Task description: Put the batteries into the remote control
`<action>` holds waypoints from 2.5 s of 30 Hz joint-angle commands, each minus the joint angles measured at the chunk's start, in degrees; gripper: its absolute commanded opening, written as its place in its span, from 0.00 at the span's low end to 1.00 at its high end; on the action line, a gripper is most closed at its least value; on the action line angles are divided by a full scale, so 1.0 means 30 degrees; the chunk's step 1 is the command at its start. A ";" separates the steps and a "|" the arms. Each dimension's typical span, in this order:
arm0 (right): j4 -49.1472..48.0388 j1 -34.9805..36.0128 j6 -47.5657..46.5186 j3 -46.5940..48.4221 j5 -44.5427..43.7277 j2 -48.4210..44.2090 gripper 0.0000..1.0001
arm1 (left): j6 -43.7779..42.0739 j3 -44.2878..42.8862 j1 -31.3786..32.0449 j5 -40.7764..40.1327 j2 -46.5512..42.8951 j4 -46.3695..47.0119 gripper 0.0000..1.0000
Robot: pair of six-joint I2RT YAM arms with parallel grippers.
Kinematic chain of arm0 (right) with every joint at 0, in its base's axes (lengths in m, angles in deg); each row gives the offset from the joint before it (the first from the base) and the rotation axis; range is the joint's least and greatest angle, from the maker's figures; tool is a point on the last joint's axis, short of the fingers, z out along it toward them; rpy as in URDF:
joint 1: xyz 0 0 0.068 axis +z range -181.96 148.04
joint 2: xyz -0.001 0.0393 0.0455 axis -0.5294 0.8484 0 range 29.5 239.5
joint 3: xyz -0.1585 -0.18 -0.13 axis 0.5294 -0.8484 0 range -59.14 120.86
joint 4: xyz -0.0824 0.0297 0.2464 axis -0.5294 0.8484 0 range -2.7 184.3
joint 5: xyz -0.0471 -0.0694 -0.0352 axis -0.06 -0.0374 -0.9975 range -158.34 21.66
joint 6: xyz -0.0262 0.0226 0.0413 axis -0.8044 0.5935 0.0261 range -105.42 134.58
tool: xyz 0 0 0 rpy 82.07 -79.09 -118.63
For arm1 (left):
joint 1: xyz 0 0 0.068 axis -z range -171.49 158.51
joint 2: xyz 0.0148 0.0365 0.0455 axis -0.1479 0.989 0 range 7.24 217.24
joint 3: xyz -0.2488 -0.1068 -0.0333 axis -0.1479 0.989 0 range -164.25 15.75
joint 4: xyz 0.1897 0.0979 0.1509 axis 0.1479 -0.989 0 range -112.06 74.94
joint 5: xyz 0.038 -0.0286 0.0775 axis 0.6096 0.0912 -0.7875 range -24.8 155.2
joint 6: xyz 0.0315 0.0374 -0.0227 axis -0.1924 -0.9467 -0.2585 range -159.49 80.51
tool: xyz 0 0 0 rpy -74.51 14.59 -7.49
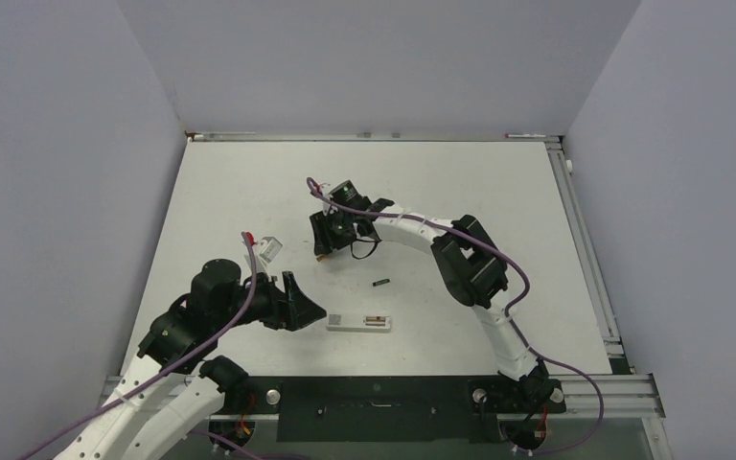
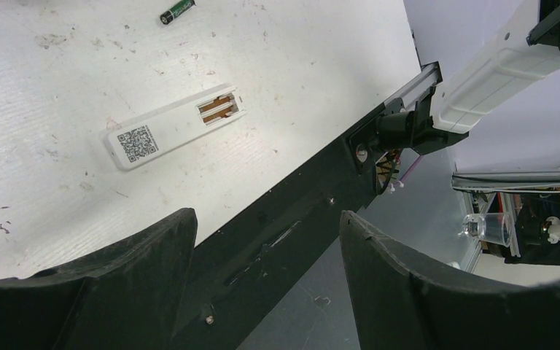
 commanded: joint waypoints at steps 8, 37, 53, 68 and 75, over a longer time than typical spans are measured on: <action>-0.0082 0.0141 -0.0900 -0.0627 0.1123 -0.0350 0.42 | -0.0142 -0.0009 -0.0067 0.0009 -0.0199 0.0813 0.69; 0.0492 0.1958 -0.3000 -0.2711 -0.2308 -0.1627 0.38 | -0.0106 0.0022 -0.0072 -0.0023 -0.0169 0.0783 0.70; 0.1951 0.2869 -0.4497 -0.1501 -0.5072 -0.0669 0.33 | -0.0134 0.0027 -0.0082 0.0079 -0.0152 0.0851 0.70; 0.2764 0.3434 -0.5189 -0.0486 -0.6189 0.0301 0.27 | -0.0148 0.0020 -0.0064 0.0093 -0.0124 0.0863 0.70; 0.2827 0.3688 -0.5354 -0.0532 -0.6464 0.0536 0.16 | -0.0133 0.0053 -0.0074 0.0075 -0.0228 0.0844 0.70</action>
